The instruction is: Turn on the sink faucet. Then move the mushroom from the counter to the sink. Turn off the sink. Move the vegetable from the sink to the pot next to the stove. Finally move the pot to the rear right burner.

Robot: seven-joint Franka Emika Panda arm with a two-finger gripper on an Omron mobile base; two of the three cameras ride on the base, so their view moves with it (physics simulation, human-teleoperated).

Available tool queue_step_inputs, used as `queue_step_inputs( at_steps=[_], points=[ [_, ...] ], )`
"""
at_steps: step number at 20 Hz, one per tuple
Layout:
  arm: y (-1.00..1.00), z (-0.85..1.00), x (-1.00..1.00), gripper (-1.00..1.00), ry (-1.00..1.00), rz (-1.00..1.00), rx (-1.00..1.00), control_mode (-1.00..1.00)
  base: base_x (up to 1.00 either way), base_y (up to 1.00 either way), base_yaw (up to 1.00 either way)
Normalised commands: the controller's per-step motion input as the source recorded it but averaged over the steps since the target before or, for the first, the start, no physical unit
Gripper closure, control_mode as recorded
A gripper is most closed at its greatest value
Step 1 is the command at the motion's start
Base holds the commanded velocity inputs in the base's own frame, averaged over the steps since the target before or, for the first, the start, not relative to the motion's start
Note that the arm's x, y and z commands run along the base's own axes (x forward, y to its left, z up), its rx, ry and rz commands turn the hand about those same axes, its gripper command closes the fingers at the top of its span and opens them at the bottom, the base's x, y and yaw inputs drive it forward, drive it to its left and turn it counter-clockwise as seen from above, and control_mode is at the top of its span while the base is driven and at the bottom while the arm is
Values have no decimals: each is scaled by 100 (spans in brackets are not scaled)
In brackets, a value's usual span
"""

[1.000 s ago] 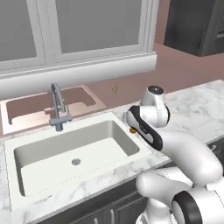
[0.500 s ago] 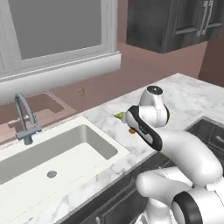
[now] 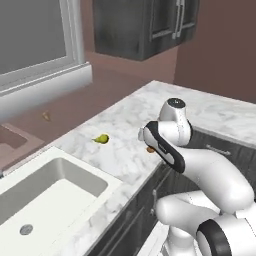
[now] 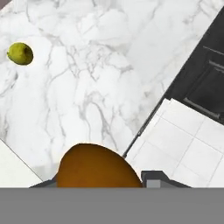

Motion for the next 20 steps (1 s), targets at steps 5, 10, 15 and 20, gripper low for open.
queue_step_inputs(
  at_steps=[5,10,15,20],
  points=[
    [0,0,0,100,0,0,0,100,-4,-28,-47],
    [0,0,0,100,0,0,0,100,-2,-29,-48],
    [0,0,0,100,0,0,0,100,0,-35,-48],
    [0,0,0,100,0,0,0,100,0,-35,-46]
  ],
)
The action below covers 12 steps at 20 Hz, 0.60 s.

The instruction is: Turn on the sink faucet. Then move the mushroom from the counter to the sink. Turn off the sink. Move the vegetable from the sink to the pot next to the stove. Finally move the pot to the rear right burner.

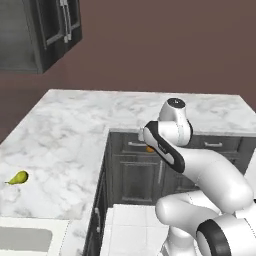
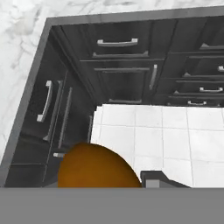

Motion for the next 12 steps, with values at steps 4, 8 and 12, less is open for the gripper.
queue_step_inputs(
  at_steps=[4,8,12],
  points=[
    [0,0,0,100,0,0,0,100,0,-34,-46],
    [0,0,0,100,0,0,0,100,0,-37,-46],
    [0,0,0,100,0,0,0,100,0,-36,-46]
  ],
)
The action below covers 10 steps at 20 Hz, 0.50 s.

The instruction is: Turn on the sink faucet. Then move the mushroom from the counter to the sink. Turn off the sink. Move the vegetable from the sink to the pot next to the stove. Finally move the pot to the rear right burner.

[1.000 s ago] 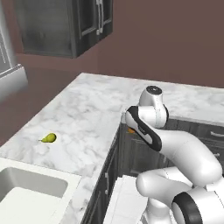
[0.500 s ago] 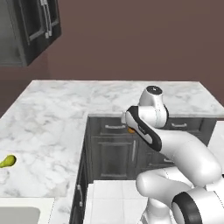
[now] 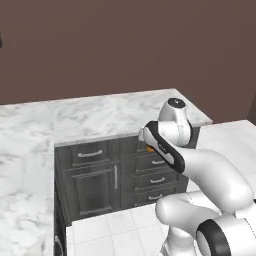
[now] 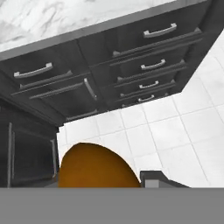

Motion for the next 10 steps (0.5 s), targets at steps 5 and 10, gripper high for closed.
queue_step_inputs(
  at_steps=[5,10],
  points=[
    [0,0,0,100,0,0,0,100,0,-36,-46],
    [0,0,0,100,0,0,0,100,0,-38,-45]
  ],
)
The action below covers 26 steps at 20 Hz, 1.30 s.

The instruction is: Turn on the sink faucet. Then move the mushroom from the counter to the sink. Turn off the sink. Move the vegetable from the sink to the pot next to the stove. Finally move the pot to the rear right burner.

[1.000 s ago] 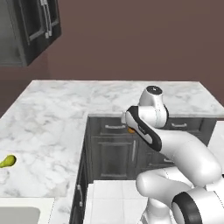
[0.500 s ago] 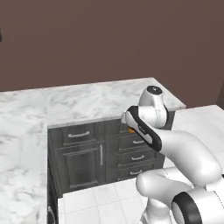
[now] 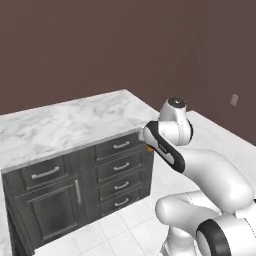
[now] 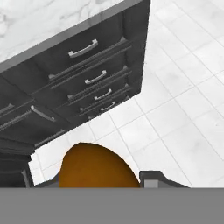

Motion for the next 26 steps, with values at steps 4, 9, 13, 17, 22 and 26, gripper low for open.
queue_step_inputs(
  at_steps=[4,9,13,17,22,26],
  points=[
    [0,0,0,100,0,0,0,100,0,-37,-45],
    [0,0,0,100,0,0,0,100,0,-35,-45],
    [0,0,0,100,0,0,0,100,0,-37,-45],
    [0,0,0,100,0,0,0,100,0,-36,-45],
    [0,0,0,100,0,0,0,100,0,-27,-45],
    [0,0,0,100,0,0,0,100,4,-18,-45]
  ],
)
